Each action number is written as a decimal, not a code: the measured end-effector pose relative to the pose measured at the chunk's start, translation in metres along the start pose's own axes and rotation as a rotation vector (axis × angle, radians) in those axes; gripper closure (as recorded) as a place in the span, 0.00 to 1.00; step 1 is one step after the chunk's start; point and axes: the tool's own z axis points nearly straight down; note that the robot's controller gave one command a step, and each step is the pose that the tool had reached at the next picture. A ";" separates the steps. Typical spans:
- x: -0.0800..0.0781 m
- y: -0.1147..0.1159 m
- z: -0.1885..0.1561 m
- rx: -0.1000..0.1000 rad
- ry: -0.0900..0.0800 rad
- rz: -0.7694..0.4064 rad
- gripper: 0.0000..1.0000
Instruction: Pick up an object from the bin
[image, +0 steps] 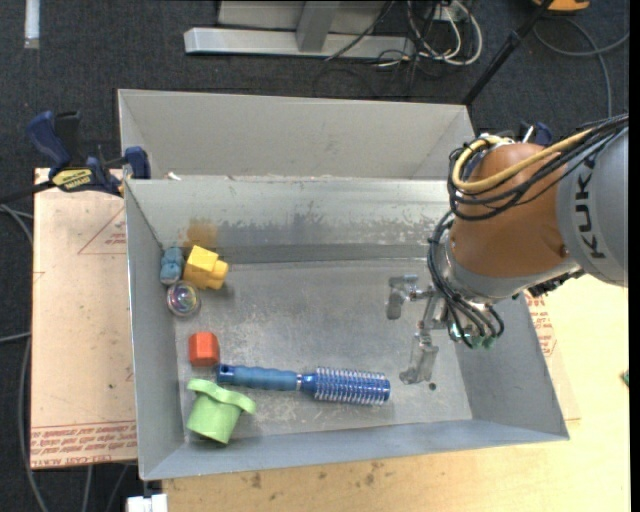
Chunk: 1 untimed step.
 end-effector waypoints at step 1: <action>0.035 0.036 0.109 0.002 -0.023 -0.294 0.00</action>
Offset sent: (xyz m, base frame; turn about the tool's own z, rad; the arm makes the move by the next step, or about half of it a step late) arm -0.0401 0.0348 -0.1098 -0.2954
